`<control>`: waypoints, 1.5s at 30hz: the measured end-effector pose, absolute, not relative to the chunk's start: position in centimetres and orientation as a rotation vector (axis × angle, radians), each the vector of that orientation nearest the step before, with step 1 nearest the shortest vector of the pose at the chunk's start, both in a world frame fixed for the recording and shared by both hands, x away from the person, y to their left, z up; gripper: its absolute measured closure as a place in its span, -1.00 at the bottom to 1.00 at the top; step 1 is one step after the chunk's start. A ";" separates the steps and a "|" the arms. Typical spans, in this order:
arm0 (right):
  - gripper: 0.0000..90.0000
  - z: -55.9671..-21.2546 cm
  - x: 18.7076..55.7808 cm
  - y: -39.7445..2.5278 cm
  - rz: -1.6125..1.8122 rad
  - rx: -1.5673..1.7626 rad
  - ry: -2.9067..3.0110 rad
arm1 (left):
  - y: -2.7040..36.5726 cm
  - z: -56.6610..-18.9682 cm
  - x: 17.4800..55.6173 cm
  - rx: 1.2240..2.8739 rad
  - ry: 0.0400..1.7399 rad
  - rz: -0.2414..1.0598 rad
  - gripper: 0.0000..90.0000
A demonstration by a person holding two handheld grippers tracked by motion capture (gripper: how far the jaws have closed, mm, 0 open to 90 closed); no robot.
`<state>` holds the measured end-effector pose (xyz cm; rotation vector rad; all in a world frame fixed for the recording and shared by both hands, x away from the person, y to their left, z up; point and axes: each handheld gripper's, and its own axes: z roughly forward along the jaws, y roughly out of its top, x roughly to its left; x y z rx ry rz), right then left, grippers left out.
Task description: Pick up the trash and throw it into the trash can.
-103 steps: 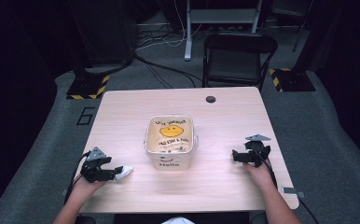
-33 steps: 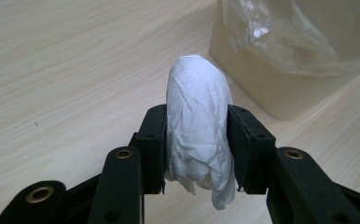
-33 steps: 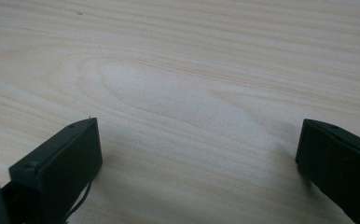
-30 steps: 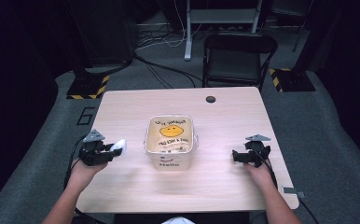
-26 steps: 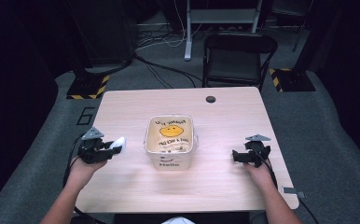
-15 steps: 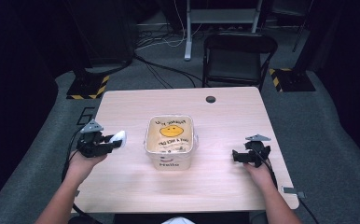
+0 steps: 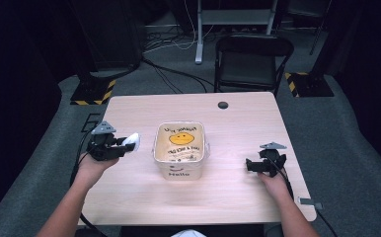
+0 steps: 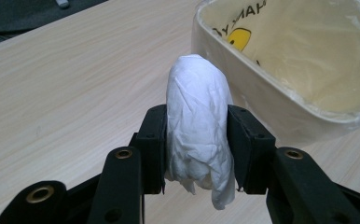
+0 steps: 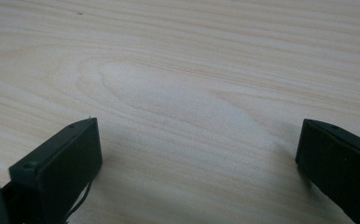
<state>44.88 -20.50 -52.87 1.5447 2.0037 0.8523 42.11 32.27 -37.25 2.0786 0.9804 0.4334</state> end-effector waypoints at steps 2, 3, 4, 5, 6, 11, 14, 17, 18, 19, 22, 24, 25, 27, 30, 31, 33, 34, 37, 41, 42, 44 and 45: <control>-1.00 -52.9 44.9 -20.5 0.852 1.545 2.004 | 31.7 -36.9 42.3 2.080 0.965 0.436 0.34; -1.00 -52.9 44.9 -20.5 0.852 1.544 2.004 | 31.5 -36.8 42.4 2.084 0.957 0.436 0.34; -1.00 -52.9 44.9 -20.5 0.852 1.544 2.004 | 31.2 -36.6 42.5 2.079 0.951 0.435 0.34; -1.00 -52.9 44.9 -20.5 0.852 1.545 2.004 | 31.0 -36.5 42.6 2.084 0.944 0.436 0.34; -1.00 -52.9 44.9 -20.5 0.852 1.545 2.004 | 30.6 -36.4 42.7 2.091 0.935 0.435 0.34; -1.00 -52.9 44.9 -20.5 0.852 1.544 2.004 | 29.3 -36.1 43.3 2.103 0.911 0.428 0.34; -1.00 -52.9 44.9 -20.5 0.853 1.544 2.003 | 28.8 -35.8 43.5 2.113 0.901 0.422 0.34; -1.00 -52.9 44.9 -20.5 0.853 1.544 2.004 | 28.2 -35.5 43.8 2.109 0.890 0.428 0.34; -1.00 -52.9 44.9 -20.5 0.852 1.544 2.004 | 27.9 -35.3 43.8 2.111 0.887 0.425 0.34; -1.00 -52.9 44.9 -20.5 0.853 1.544 2.004 | 27.7 -35.2 43.9 2.107 0.881 0.427 0.34; -1.00 -52.9 44.9 -20.5 0.853 1.544 2.004 | 26.8 -35.0 44.2 2.109 0.869 0.419 0.34; -1.00 -52.9 44.9 -20.5 0.852 1.543 2.005 | 26.4 -34.8 44.3 2.120 0.856 0.413 0.34; -1.00 -52.9 44.9 -20.5 0.853 1.545 2.005 | 26.1 -34.8 44.3 2.119 0.847 0.417 0.34; -1.00 -52.9 44.9 -20.5 0.853 1.544 2.005 | 25.6 -34.7 44.4 2.123 0.835 0.415 0.34; -1.00 -52.9 44.9 -20.5 0.853 1.543 2.004 | 24.8 -34.6 44.6 2.128 0.822 0.409 0.34; -1.00 -52.9 44.9 -20.5 0.853 1.542 2.004 | 24.6 -34.6 44.7 2.130 0.819 0.406 0.34; -1.00 -52.9 44.9 -20.5 0.853 1.541 2.005 | 24.1 -34.7 44.9 2.133 0.810 0.396 0.34; -1.00 -52.9 44.9 -20.5 0.853 1.541 2.005 | 23.9 -34.8 44.9 2.133 0.809 0.392 0.34; -1.00 -52.9 44.9 -20.5 0.852 1.543 2.003 | 23.2 -35.1 45.1 2.131 0.805 0.377 0.34; -1.00 -52.9 44.9 -20.5 0.853 1.541 2.007 | 22.2 -35.6 45.3 2.132 0.795 0.373 0.34; -1.00 -52.9 44.9 -20.5 0.852 1.542 2.005 | 22.0 -35.6 45.4 2.136 0.796 0.368 0.34; -1.00 -52.9 44.9 -20.5 0.853 1.542 2.006 | 21.5 -35.9 45.5 2.143 0.790 0.363 0.34; -1.00 -52.9 44.9 -20.5 0.852 1.541 2.006 | 21.3 -36.0 45.6 2.145 0.786 0.360 0.34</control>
